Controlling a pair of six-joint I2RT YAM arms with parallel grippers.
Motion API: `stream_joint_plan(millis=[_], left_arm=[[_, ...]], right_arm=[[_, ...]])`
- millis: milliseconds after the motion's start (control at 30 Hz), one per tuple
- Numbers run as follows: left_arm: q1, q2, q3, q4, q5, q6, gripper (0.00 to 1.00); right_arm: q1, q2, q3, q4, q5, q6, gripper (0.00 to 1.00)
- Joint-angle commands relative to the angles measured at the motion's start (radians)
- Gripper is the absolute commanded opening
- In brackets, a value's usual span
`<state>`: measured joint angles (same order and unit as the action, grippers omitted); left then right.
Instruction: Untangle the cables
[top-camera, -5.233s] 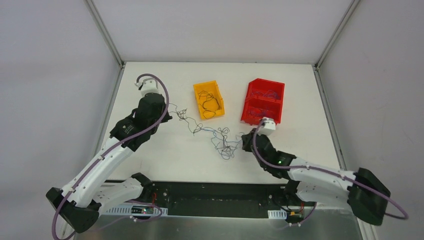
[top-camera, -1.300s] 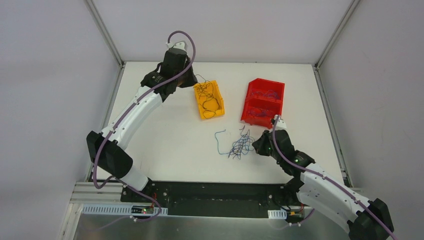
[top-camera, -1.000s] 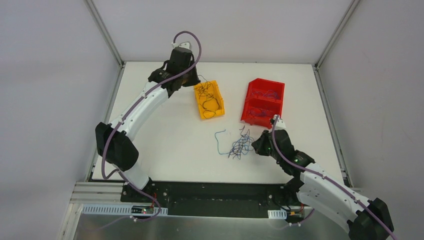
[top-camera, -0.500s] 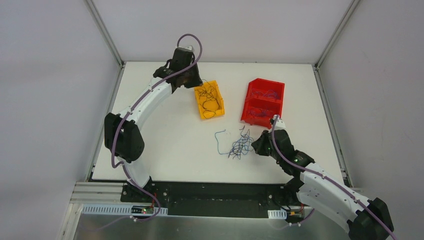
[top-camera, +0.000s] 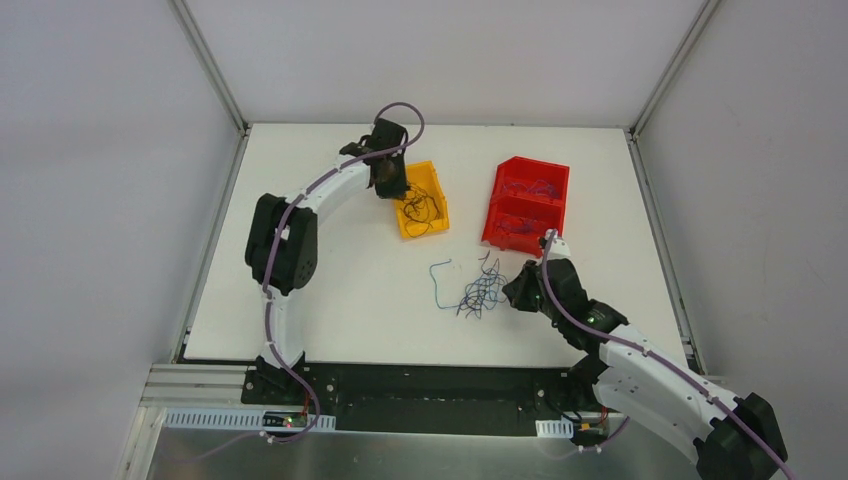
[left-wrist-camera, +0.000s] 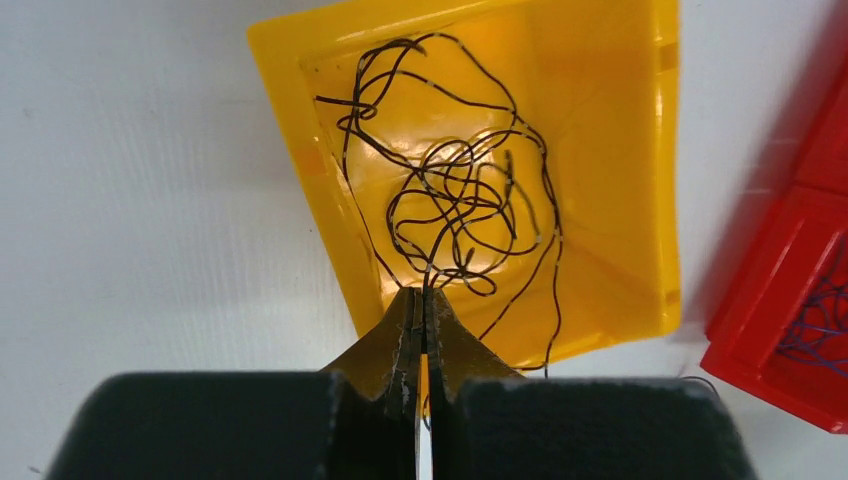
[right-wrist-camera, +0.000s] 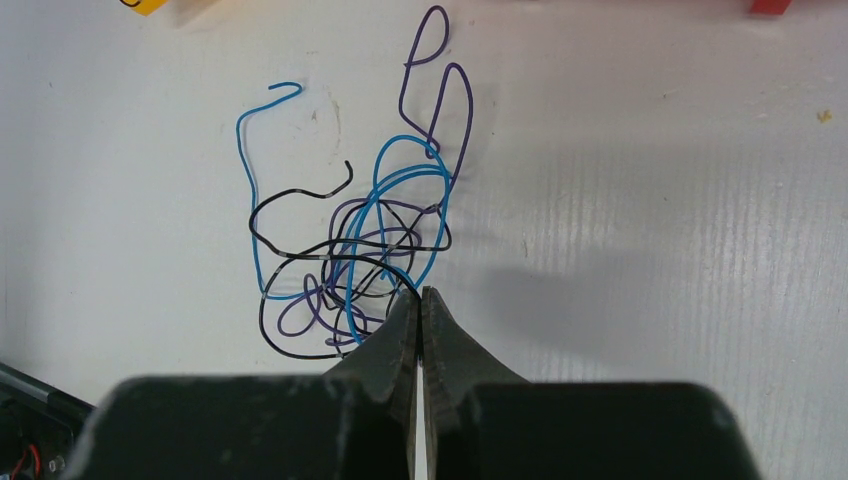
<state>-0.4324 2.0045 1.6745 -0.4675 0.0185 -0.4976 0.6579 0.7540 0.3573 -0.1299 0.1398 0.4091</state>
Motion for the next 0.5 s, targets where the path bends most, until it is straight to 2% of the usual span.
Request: stream_joint_plan(millis=[0,100,300,467], left_arm=[[-0.009,0.010,0.058,-0.025,0.015,0.038,0.00],[-0.009,-0.018,0.063,-0.028,0.038,0.060,0.00],[-0.009,-0.138,0.060,-0.030,0.093,0.085,0.34],[-0.012,-0.244,0.037,-0.030,0.160,0.082,0.50]], right_arm=[[-0.001,-0.001,0.037,0.030,-0.009,-0.010,0.00],[-0.001,-0.008,0.034,0.030,-0.005,-0.008,0.00],[-0.002,0.005,0.037,0.036,-0.009,-0.008,0.00],[-0.001,0.010,0.039,0.040,-0.014,-0.007,0.00]])
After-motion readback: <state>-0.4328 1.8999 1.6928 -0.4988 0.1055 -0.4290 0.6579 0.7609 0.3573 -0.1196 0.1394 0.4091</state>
